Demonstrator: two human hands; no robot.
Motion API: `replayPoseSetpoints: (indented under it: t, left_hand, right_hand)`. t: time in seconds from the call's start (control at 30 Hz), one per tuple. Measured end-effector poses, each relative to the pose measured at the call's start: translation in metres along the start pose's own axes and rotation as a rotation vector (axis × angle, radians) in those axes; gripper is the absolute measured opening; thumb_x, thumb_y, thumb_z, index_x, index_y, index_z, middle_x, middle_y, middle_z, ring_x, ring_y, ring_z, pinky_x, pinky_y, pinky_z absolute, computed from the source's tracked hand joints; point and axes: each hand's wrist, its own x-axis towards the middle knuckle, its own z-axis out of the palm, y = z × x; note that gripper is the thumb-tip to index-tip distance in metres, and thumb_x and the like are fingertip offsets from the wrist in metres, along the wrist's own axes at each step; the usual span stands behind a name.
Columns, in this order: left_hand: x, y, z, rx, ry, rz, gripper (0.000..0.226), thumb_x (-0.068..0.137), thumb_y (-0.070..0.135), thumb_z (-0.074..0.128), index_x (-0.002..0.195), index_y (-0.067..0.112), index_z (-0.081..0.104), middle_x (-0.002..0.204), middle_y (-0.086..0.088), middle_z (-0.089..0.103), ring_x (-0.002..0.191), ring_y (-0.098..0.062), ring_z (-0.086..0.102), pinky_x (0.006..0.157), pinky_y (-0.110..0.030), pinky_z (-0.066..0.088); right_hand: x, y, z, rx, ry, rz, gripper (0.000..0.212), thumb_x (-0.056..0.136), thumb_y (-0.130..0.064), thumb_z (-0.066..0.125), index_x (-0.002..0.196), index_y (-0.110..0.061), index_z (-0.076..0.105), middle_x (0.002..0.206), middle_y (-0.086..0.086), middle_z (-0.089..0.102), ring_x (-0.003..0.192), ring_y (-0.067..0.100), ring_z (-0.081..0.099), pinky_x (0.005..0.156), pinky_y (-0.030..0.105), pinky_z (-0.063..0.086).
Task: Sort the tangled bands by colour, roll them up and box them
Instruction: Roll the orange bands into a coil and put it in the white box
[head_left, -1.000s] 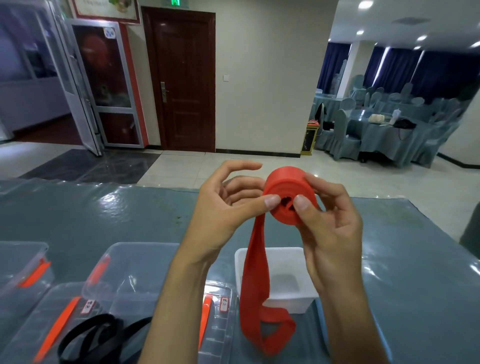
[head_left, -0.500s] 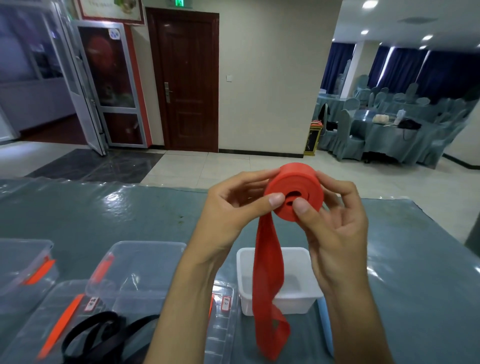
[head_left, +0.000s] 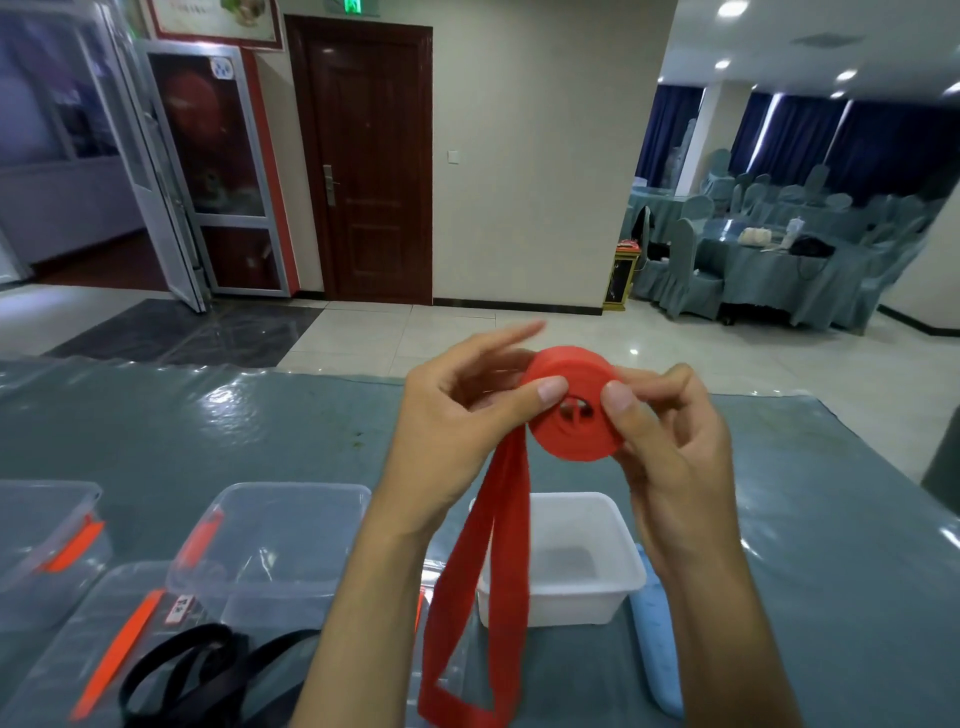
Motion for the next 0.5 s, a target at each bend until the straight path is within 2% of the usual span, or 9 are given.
replayPoseSetpoints:
  t: [0.07,0.13,0.2,0.27,0.33,0.4,0.5]
  left_hand:
    - [-0.002,0.001,-0.001,0.01,0.076,0.003,0.056,0.082,0.029,0.09,0.133,0.032,0.067,0.108,0.0,0.081,0.1,-0.018,0.079,0.084,-0.023,0.062]
    - [-0.003,0.001,-0.001,0.017,0.114,-0.003,0.052,0.079,0.031,0.092,0.126,0.031,0.068,0.104,0.0,0.082,0.095,-0.019,0.081,0.08,-0.024,0.063]
    - [-0.002,-0.001,0.001,0.055,0.103,0.018,0.036,0.083,0.03,0.089,0.115,0.026,0.074,0.104,0.001,0.081,0.098,-0.019,0.079,0.082,-0.024,0.062]
    - [-0.001,-0.002,-0.001,0.081,0.04,0.033,0.027,0.088,0.029,0.085,0.114,0.026,0.076,0.11,0.002,0.079,0.108,-0.019,0.076,0.089,-0.026,0.06]
    - [0.0,-0.002,-0.008,0.097,-0.054,-0.002,0.035,0.09,0.031,0.083,0.124,0.032,0.075,0.119,0.002,0.077,0.118,-0.019,0.072,0.098,-0.028,0.058]
    - [-0.001,-0.002,-0.015,0.074,-0.098,-0.022,0.045,0.087,0.031,0.085,0.131,0.036,0.074,0.12,0.001,0.076,0.118,-0.018,0.072,0.098,-0.027,0.058]
    - [-0.002,-0.003,-0.018,0.04,0.005,0.013,0.05,0.082,0.032,0.088,0.13,0.034,0.072,0.115,0.002,0.078,0.111,-0.018,0.075,0.09,-0.022,0.058]
  right_hand:
    - [0.002,-0.002,-0.004,-0.028,-0.046,0.074,0.046,0.064,-0.061,0.092,0.086,-0.029,0.067,0.105,0.011,0.076,0.094,0.028,0.077,0.073,0.034,0.062]
    - [0.004,-0.003,-0.006,-0.064,-0.051,0.064,0.048,0.066,-0.061,0.091,0.098,-0.031,0.07,0.103,0.011,0.076,0.09,0.025,0.078,0.069,0.034,0.063]
    - [0.005,-0.004,-0.004,-0.098,-0.022,-0.003,0.051,0.073,-0.057,0.088,0.114,-0.033,0.071,0.106,0.009,0.075,0.092,0.024,0.078,0.069,0.035,0.063]
    - [0.003,-0.004,0.001,-0.1,0.012,-0.078,0.046,0.08,-0.054,0.085,0.118,-0.031,0.073,0.108,0.003,0.076,0.095,0.023,0.078,0.072,0.034,0.064]
    - [0.0,-0.002,0.006,-0.08,0.044,-0.128,0.038,0.082,-0.054,0.083,0.111,-0.03,0.074,0.11,-0.001,0.077,0.097,0.022,0.078,0.075,0.033,0.064]
    - [-0.001,0.002,0.007,-0.026,0.053,-0.114,0.037,0.078,-0.055,0.086,0.102,-0.029,0.073,0.108,0.0,0.077,0.096,0.021,0.077,0.076,0.033,0.063]
    - [0.002,0.004,0.006,-0.023,-0.037,0.016,0.047,0.066,-0.058,0.092,0.088,-0.028,0.064,0.111,0.005,0.077,0.099,0.028,0.077,0.076,0.037,0.063]
